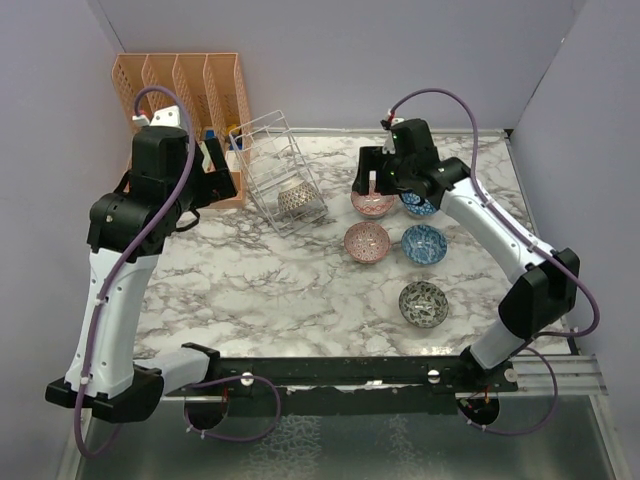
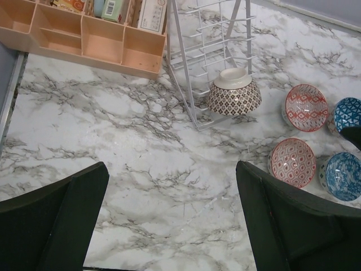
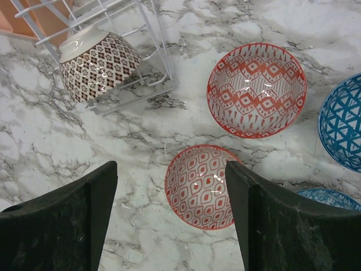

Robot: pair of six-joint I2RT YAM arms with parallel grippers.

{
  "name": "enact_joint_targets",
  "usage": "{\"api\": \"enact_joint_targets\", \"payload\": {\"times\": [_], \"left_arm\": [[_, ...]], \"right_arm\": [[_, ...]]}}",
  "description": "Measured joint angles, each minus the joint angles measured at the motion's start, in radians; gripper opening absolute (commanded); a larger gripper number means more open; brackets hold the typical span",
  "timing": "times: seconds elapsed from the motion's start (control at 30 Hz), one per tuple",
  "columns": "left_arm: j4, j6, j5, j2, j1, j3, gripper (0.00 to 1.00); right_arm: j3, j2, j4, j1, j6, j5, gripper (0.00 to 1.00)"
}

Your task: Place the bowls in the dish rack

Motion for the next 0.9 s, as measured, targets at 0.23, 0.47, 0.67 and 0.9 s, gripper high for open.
{"api": "enact_joint_targets", "payload": {"times": [0.23,0.47,0.67,0.9], "left_arm": [[0.052,-0.031,-0.006,0.041,0.0,-0.031,0.99],[0.191,-0.039,-0.011,0.122,0.0,-0.102,0.99],[0.274,-0.036,0.012,0.204,0.0,-0.107,0.99],[0.294,-0.018,0.012,0.201,0.0,-0.106,0.99]], "right_arm": [[0.012,-0.032,-0.054,-0.097,-0.021,-0.123,0.78],[0.062,-0.062,-0.093,-0.134,-0.068,-0.218,0.75],[0.016,-0.074,-0.122,-0.131,-0.101,-0.267,0.68],[-0.128,-0.08,-0.143,-0.039,-0.09,-0.248,0.67]]}}
